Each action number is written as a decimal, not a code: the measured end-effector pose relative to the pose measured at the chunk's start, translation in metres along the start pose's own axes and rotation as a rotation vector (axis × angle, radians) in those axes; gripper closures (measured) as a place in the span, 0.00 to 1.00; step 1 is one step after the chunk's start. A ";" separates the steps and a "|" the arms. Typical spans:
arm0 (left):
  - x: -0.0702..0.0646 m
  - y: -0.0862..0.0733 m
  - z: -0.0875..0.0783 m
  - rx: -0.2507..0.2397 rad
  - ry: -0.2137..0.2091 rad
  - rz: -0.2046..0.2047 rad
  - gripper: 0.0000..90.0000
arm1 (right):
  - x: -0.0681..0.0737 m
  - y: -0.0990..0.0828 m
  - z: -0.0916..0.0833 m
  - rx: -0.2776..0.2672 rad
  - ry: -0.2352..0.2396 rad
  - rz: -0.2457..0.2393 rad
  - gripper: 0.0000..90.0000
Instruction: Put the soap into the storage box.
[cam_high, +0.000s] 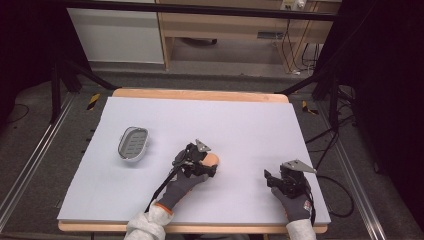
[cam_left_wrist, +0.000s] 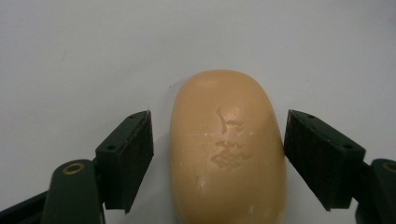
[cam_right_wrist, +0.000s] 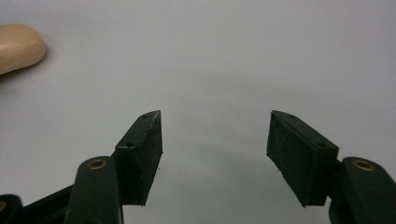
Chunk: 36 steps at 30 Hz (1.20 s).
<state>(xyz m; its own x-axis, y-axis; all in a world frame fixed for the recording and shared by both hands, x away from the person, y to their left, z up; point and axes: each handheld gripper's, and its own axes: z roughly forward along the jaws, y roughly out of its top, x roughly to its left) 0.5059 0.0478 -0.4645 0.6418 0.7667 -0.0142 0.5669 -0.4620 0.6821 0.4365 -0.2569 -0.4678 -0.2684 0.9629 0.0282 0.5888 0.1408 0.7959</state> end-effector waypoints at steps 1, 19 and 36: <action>0.000 0.000 0.000 0.000 0.000 0.000 0.26 | 0.000 0.000 0.000 0.000 0.000 0.000 0.40; -0.003 -0.003 0.010 0.042 -0.005 0.009 0.33 | 0.001 0.000 0.000 0.002 0.005 0.002 0.43; -0.007 -0.001 0.011 0.058 0.023 0.011 0.35 | 0.001 0.000 0.001 0.007 0.015 -0.004 0.44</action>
<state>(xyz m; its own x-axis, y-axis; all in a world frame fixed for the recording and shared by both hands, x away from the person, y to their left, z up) 0.5064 0.0382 -0.4729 0.6364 0.7713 0.0107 0.5890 -0.4949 0.6389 0.4369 -0.2553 -0.4685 -0.2819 0.9588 0.0342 0.5927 0.1460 0.7921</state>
